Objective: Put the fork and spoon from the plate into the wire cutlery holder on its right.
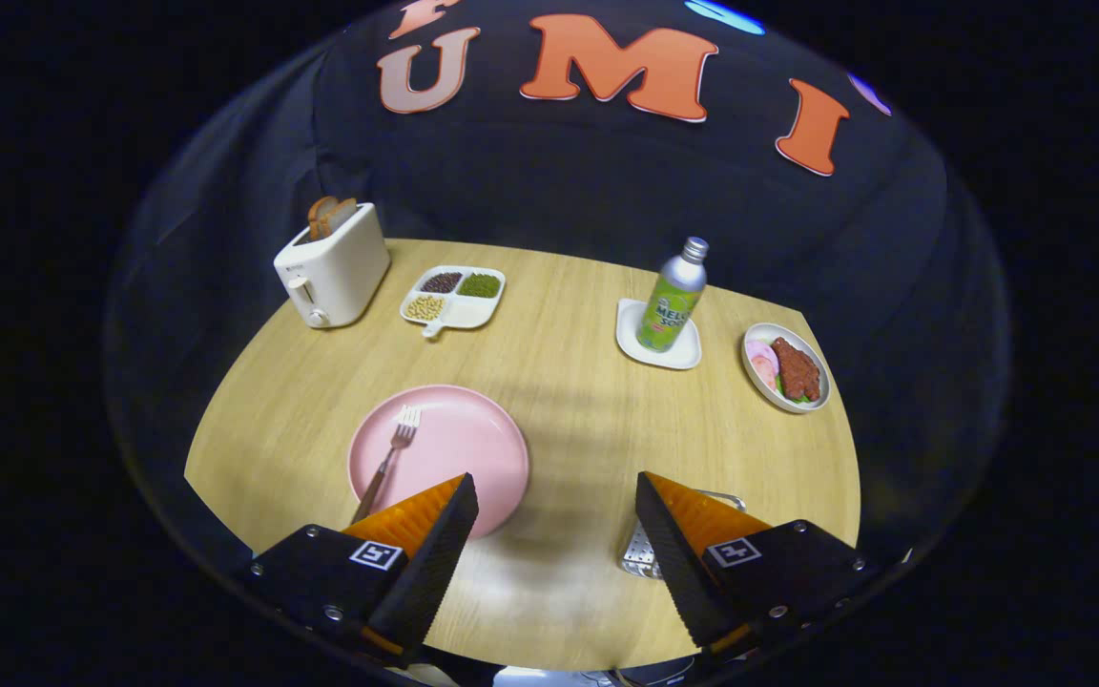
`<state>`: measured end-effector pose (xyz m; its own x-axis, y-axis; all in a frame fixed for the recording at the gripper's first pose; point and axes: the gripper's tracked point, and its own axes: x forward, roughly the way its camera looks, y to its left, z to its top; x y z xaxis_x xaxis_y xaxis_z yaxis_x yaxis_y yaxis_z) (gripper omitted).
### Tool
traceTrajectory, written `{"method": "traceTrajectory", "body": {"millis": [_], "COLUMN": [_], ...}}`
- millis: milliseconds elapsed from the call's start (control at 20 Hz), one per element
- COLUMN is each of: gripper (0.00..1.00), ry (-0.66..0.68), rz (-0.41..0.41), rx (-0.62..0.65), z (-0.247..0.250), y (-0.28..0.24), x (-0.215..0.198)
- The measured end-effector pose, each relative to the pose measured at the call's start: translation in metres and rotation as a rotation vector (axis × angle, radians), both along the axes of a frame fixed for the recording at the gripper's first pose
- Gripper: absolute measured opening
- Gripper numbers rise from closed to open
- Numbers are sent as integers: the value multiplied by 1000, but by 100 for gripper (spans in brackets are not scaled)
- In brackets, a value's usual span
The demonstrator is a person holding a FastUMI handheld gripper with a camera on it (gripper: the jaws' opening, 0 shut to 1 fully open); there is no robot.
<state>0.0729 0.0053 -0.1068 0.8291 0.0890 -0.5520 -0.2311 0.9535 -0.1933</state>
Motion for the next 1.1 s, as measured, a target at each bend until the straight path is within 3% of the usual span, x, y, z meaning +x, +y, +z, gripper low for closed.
{"method": "traceTrajectory", "body": {"millis": [300,750,850,900,1100], "gripper": [100,100,94,85,69], "ry": [-16,-8,-12,-10,-6], "rz": [71,13,-3,-6,-4], "rx": [50,74,92,94,80], "z": [-43,-97,-106,-111,-128], "y": [83,123,127,128,136], "x": [-3,22,27,28,30]}}
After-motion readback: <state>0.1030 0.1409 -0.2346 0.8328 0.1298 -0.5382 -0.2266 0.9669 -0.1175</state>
